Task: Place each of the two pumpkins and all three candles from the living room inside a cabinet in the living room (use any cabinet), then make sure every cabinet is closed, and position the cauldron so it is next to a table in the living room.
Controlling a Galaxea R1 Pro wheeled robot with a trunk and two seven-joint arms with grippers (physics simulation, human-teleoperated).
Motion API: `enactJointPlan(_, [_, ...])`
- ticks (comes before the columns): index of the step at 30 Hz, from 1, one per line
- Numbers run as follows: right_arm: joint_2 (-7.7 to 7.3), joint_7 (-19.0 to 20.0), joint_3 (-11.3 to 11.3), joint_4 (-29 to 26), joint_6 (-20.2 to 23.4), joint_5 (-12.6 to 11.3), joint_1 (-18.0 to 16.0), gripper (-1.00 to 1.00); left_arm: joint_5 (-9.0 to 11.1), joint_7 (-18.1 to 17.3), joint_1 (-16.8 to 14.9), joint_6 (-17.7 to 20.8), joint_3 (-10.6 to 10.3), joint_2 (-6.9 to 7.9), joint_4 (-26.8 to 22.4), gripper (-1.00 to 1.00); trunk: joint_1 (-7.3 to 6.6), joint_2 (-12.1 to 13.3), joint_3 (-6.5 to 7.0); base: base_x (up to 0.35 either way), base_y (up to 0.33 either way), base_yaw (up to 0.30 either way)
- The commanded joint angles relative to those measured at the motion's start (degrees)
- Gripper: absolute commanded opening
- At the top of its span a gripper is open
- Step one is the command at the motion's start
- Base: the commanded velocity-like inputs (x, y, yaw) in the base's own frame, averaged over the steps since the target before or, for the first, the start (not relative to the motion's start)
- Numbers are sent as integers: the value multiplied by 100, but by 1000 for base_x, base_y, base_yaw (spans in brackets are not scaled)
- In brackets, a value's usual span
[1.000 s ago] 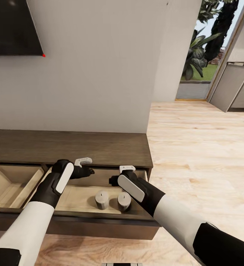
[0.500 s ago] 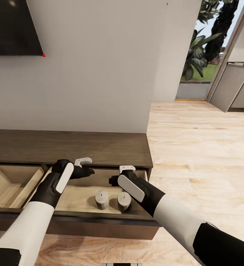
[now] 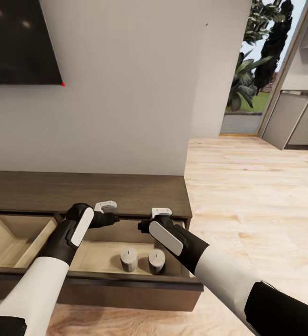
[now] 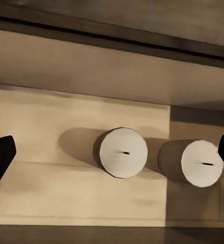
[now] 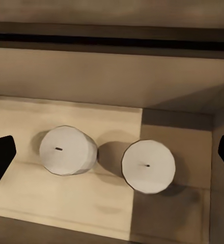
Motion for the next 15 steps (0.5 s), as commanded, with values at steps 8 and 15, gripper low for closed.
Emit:
enactJointPlan(8, [-2,-40,15,-4,8,-39,-7,100,59,68,-1,14,-17,5,-5,100,-21,9,172,-6,0,0])
enactJointPlan(15, [-2,-40,15,-5,11,-40,-7,100,59,70,-1,14,-17,5,0,100,-39,18,327,-26,0,0])
